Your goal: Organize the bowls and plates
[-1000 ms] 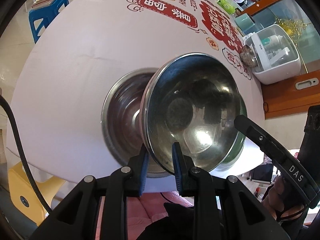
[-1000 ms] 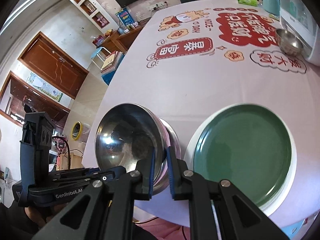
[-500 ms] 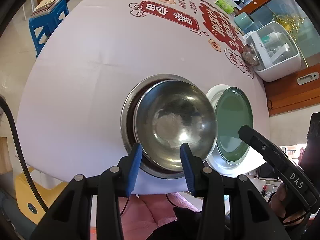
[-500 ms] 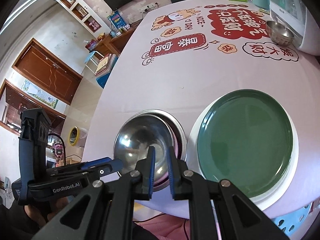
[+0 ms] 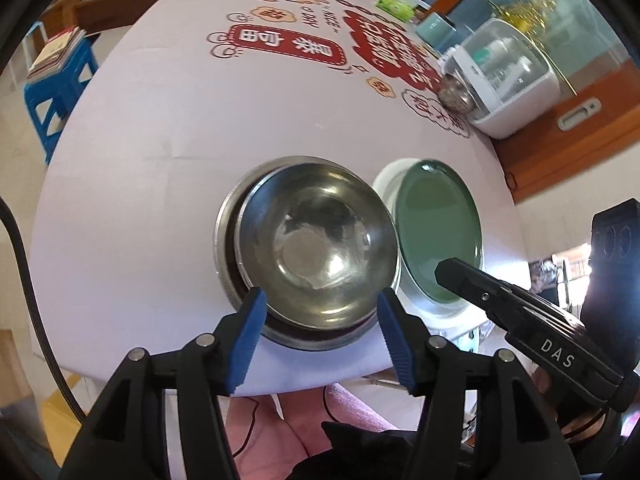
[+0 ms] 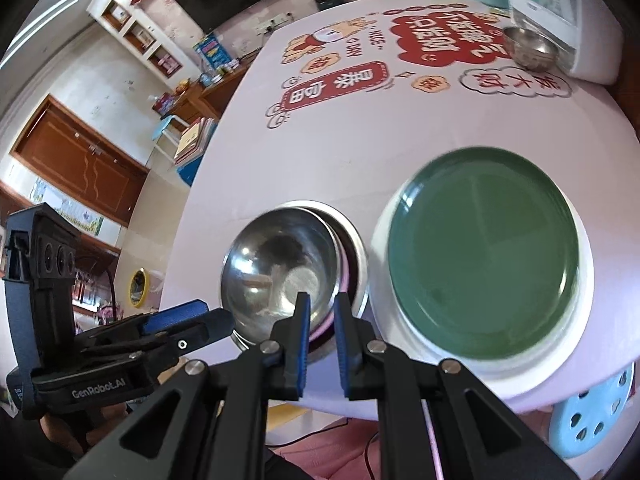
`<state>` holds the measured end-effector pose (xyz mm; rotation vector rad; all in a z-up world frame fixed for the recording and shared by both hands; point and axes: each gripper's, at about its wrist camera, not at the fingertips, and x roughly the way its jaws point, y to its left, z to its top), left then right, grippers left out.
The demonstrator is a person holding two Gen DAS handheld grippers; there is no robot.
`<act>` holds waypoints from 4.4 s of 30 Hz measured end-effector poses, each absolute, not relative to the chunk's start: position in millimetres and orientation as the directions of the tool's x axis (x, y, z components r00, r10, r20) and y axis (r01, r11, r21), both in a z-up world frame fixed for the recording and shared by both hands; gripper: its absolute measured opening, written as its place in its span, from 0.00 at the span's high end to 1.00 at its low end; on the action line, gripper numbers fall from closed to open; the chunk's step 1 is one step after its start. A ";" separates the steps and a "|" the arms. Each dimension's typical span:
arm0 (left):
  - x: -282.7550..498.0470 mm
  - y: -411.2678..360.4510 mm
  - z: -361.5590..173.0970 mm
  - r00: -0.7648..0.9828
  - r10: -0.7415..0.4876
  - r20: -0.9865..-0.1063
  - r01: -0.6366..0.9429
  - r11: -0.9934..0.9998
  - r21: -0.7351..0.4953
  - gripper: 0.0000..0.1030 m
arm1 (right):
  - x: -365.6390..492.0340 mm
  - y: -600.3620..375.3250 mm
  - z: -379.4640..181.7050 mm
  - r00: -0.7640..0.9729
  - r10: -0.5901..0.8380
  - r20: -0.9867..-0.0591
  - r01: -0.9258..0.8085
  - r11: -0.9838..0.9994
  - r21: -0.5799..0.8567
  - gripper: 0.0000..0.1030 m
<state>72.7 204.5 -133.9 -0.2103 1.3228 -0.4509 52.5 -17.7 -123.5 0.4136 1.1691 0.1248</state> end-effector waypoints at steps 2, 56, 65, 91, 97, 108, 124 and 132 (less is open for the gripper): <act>72.4 200.3 -134.0 0.164 -0.438 -0.884 0.231 0.888 -0.397 0.44 | 44.8 -20.7 -125.3 0.398 0.296 -0.868 0.143 0.915 0.378 0.88; 230.7 -77.4 -88.0 0.233 -0.291 -0.928 0.340 0.919 -0.202 0.24 | 131.5 -328.6 -107.5 0.628 0.131 -0.767 0.332 0.847 0.416 0.45; 287.8 -114.7 -89.8 0.261 -0.270 -0.927 0.317 0.931 -0.182 0.23 | 180.3 -353.6 -111.0 0.672 0.100 -0.734 0.328 0.848 0.416 0.45; 401.1 -192.8 -144.5 0.242 -0.392 -0.888 0.283 0.904 -0.322 0.23 | 255.0 -383.8 -169.4 0.686 0.056 -0.725 0.407 0.796 0.447 0.45; 406.6 -205.0 -168.2 0.211 -0.407 -0.889 0.280 0.896 -0.344 0.25 | 262.9 -378.5 -178.3 0.687 0.062 -0.724 0.384 0.815 0.434 0.49; 411.4 -216.4 -201.4 0.152 -0.396 -0.906 0.296 0.892 -0.340 0.47 | 271.7 -378.8 -190.9 0.668 0.071 -0.740 0.373 0.829 0.416 0.63; 400.4 -218.1 -215.4 0.129 -0.410 -0.903 0.311 0.881 -0.356 0.83 | 279.2 -375.1 -194.4 0.664 0.100 -0.741 0.336 0.845 0.415 0.81; 394.4 -215.4 -221.1 0.109 -0.394 -0.913 0.300 0.889 -0.347 0.86 | 274.8 -379.6 -196.8 0.658 0.122 -0.743 0.333 0.838 0.432 0.87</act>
